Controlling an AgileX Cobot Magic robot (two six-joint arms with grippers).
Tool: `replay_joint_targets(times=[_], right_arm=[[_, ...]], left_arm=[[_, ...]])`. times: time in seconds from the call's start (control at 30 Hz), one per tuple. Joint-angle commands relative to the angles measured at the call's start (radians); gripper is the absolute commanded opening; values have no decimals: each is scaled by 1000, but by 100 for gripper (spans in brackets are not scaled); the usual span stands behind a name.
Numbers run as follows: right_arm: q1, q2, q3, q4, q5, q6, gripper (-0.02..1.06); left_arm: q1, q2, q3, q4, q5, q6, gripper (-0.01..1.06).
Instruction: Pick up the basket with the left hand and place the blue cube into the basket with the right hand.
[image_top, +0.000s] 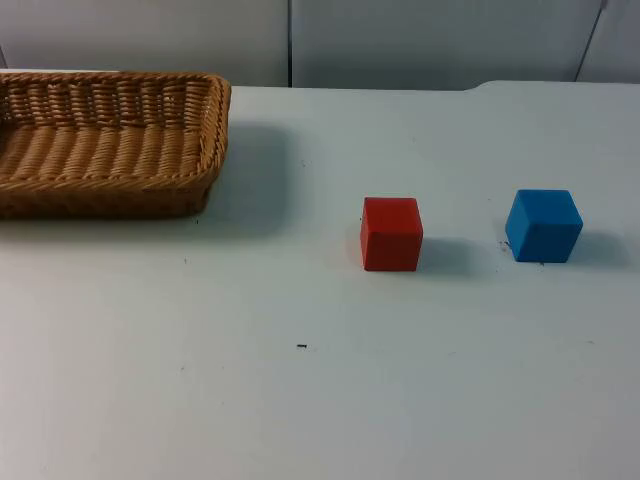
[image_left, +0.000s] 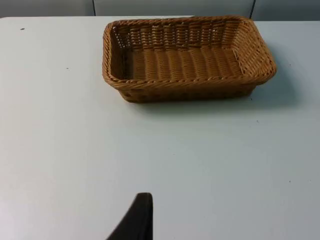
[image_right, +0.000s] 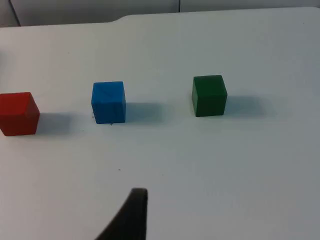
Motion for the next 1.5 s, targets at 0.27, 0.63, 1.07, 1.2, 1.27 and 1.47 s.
replay_joint_targets(times=[0.27,0.63,1.07,1.2,1.27,1.47], right_arm=[[-6,-4,9,0,-9,0,104],[-6,-4,9,0,-9,0,104],[-6,-4,9,0,-9,0,104],[-6,-4,9,0,-9,0,104],[-6,-4,9,0,-9,0,104],[-6,-4,9,0,-9,0,104]], left_arm=[[-8,35,-58,2,-201,-89,95],[-8,444,-153,-64,-560,-89,95],[-8,993,-322,-202,-882,-89,95],[-8,1097,-357,-259,-912,-89,95],[-8,1131,-367,-288,-921,-89,95],[-8,1279,-379,-557,-995,-89,95]])
